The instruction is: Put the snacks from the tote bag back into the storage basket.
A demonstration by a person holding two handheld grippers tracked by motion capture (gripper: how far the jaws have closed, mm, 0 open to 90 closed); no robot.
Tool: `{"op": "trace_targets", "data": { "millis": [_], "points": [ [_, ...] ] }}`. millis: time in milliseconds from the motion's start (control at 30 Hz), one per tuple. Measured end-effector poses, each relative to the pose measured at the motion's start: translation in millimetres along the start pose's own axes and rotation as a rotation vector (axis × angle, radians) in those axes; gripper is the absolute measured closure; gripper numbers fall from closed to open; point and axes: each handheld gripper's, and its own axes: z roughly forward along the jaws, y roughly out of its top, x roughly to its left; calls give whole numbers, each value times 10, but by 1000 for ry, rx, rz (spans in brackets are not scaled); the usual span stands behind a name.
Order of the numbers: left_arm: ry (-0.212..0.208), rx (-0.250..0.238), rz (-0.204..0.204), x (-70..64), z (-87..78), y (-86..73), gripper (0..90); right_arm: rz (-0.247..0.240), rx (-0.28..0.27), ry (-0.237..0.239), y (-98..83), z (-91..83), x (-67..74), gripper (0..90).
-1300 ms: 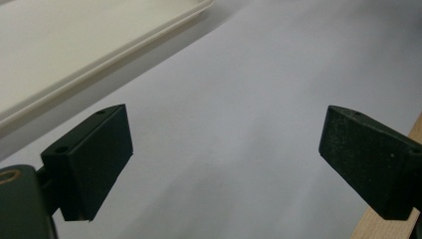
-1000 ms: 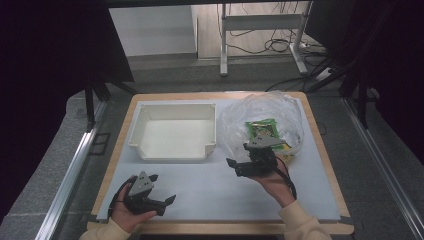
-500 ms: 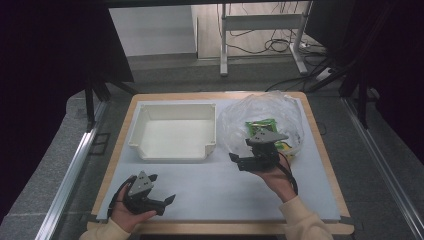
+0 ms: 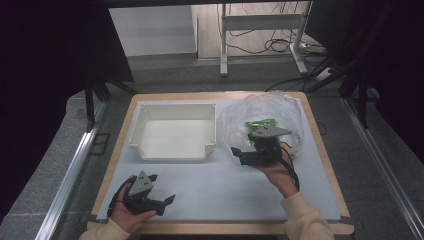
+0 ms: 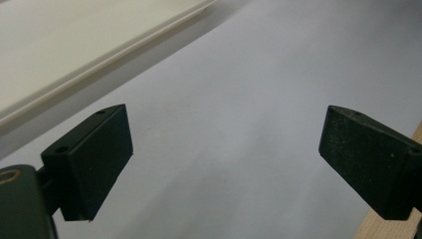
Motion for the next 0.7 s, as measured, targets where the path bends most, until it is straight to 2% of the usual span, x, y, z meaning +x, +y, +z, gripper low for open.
{"op": "trace_targets", "data": {
  "millis": [700],
  "points": [
    [1, 0, 3, 5, -4, -4, 65, 24, 1, -23, 57, 27, -145, 223]
  ]
}}
